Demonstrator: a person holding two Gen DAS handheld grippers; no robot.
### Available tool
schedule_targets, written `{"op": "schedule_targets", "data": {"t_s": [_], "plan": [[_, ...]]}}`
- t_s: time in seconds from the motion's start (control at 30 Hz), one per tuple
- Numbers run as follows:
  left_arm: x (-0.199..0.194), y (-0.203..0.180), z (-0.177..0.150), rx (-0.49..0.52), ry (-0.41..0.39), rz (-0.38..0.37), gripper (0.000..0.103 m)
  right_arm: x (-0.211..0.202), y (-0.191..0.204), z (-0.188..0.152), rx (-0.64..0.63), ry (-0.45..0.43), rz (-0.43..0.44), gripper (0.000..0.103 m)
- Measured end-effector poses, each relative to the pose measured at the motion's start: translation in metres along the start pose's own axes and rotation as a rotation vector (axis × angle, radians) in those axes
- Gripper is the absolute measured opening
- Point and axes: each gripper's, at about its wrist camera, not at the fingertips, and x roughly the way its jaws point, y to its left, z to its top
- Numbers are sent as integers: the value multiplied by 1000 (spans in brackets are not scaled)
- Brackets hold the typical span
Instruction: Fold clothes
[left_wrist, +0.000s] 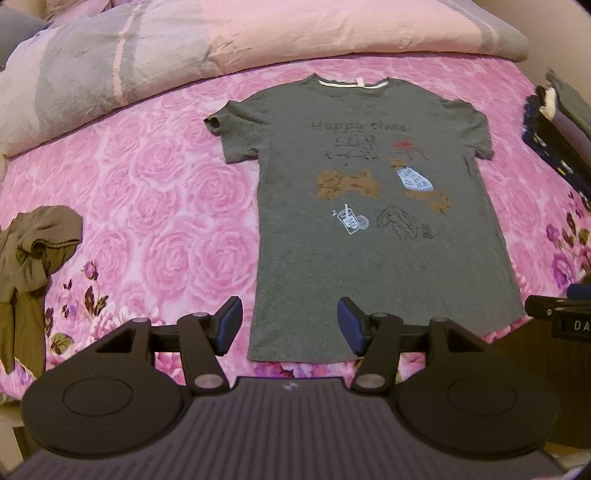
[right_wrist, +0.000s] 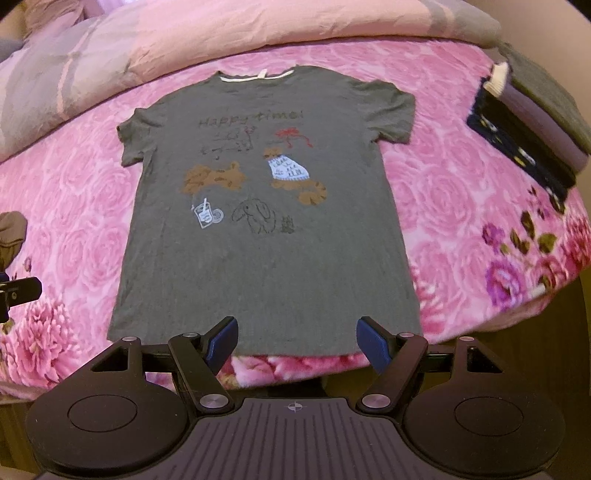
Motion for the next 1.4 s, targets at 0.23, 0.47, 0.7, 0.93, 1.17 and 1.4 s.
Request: {"op": "schedule_targets", "data": {"t_s": [0.23,0.47,0.7,0.93,1.17,1.4], "plan": [[10,-18,28,-56,11,33,53,15,-20,42,-52,9,28,74],[31,-38,56,-172,40,48,54,39,-43,93,-129,25,43,74],[72,-38,63,-334,86,52,55,91,-74,132,-176,77,56,74],[125,-8,62,-472,39,17,55,153,-108,170,-133,69,42,74],[202,40,85,-568,-96,-104,55,228,-134,194,-27,25,47,74],[281,124,134,-746,-256,-249,55,268,-141,209,96,-46,68,74]]}}
